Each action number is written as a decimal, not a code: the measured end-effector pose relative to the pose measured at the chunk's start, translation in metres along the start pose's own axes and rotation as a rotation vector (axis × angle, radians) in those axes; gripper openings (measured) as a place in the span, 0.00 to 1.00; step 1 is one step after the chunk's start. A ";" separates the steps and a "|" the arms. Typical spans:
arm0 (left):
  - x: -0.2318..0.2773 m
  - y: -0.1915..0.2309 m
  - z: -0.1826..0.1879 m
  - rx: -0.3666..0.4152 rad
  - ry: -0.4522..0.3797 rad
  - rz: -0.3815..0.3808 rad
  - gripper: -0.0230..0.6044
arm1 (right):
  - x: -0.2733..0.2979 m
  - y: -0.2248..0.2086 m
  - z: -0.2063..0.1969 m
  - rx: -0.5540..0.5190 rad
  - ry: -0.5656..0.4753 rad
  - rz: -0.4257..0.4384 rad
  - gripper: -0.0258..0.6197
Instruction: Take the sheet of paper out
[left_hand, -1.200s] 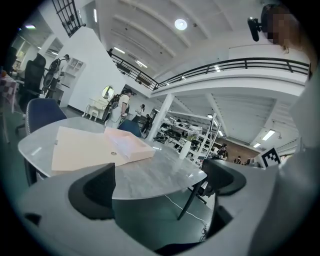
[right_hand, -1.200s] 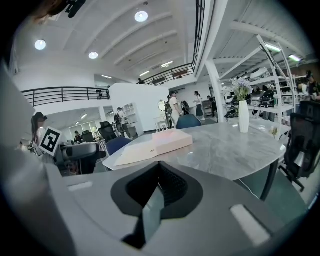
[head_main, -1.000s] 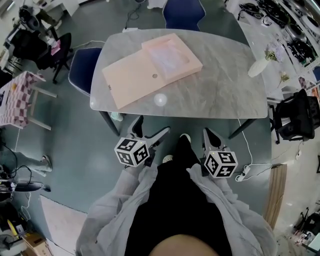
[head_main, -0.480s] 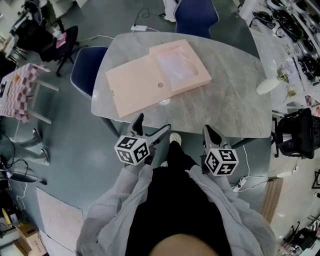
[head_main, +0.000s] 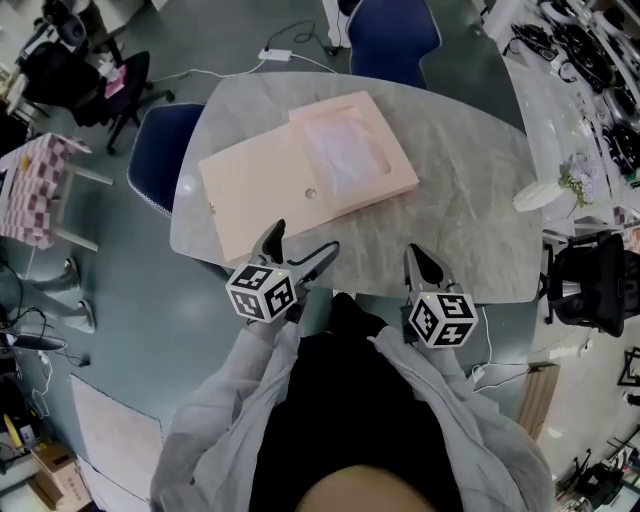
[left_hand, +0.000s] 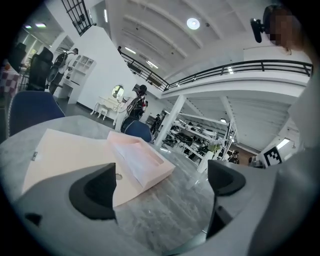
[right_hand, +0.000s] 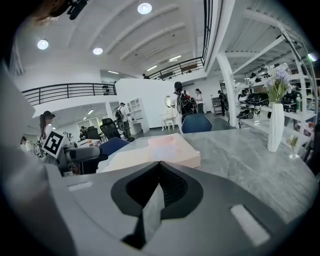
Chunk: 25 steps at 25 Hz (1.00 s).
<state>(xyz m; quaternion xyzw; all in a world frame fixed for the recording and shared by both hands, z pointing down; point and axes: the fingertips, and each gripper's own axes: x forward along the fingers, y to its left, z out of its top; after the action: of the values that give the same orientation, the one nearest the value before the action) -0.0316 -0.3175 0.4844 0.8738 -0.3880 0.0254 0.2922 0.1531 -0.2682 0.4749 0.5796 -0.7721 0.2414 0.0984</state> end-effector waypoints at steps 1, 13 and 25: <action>0.006 0.003 0.005 -0.003 -0.003 0.003 0.94 | 0.005 -0.003 0.004 0.000 0.002 0.003 0.05; 0.087 0.049 0.040 -0.086 0.007 0.028 0.82 | 0.073 -0.031 0.035 0.007 0.035 0.063 0.05; 0.170 0.108 0.028 -0.072 0.201 0.085 0.63 | 0.129 -0.053 0.036 0.035 0.100 0.115 0.05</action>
<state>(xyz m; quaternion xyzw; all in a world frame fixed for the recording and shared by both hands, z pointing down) 0.0071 -0.5028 0.5601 0.8385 -0.3942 0.1112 0.3594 0.1674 -0.4060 0.5135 0.5232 -0.7939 0.2887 0.1125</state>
